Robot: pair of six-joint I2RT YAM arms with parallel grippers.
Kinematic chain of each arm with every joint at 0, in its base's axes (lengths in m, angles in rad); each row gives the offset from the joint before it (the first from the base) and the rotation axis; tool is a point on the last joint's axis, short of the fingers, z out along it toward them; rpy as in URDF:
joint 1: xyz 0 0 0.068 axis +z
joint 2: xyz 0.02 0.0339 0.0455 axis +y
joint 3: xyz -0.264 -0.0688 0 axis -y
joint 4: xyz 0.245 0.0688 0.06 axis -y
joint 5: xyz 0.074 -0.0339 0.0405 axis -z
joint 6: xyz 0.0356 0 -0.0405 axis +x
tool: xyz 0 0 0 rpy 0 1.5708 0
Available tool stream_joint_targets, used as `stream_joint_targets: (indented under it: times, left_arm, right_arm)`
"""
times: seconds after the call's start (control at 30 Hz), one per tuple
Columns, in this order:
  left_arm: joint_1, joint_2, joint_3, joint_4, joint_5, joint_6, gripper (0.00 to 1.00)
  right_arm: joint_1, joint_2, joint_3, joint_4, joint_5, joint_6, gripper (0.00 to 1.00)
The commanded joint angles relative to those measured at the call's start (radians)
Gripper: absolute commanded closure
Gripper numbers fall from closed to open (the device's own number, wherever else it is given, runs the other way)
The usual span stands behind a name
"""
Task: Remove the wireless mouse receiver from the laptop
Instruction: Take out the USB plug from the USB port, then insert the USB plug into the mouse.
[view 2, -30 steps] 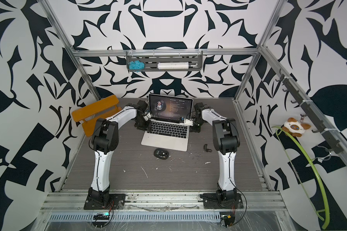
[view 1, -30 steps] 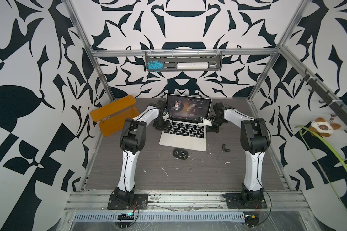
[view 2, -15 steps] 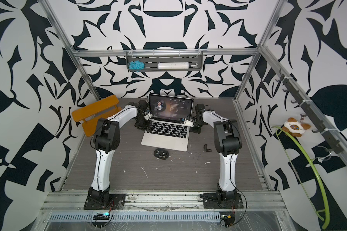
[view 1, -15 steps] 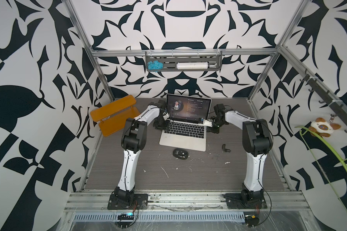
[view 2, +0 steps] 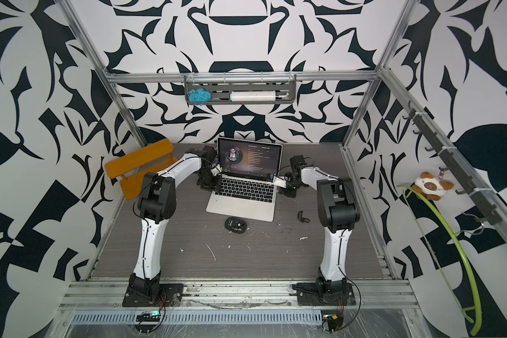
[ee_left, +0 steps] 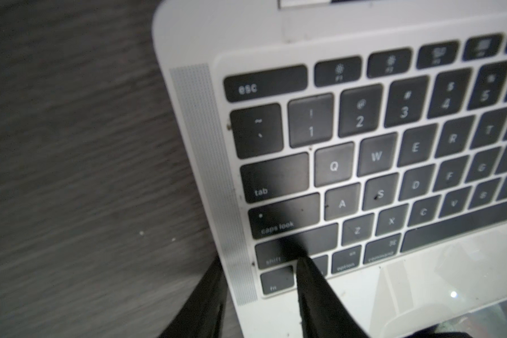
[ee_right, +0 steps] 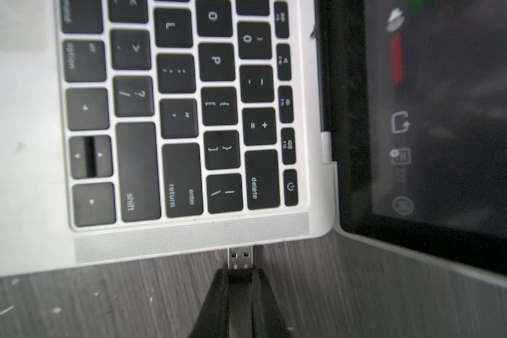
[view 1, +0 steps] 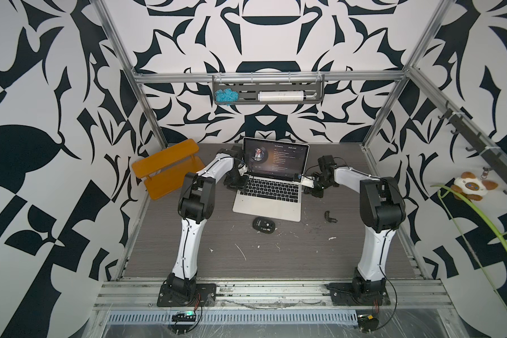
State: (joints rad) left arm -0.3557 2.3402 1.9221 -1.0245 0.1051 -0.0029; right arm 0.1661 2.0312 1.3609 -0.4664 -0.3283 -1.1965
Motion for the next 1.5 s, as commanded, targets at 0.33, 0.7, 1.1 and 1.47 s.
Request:
stream_joint_targets:
  times: [0.33,0.7,1.1,1.47]
  left_arm:
    - [0.029,-0.107,-0.168,0.02,0.157,-0.041,0.39]
    - [0.133,-0.599,-0.743,0.718,0.719,-0.387,0.36]
    - [0.089,-0.78,-0.968,1.03,0.843,-0.554,0.36]
    - [0.032,-0.756,-0.943,0.991,0.853,-0.52,0.42]
  right_arm:
    - [-0.009,-0.185,-0.103,0.006,0.009,0.103,0.99]
    - [0.191,-0.422,-0.258,0.162,-0.024,0.303,0.98]
    - [0.434,-0.458,-0.197,0.222,-0.061,0.452,0.98]
    - [0.513,-0.505,-0.169,0.216,-0.076,0.479,0.98]
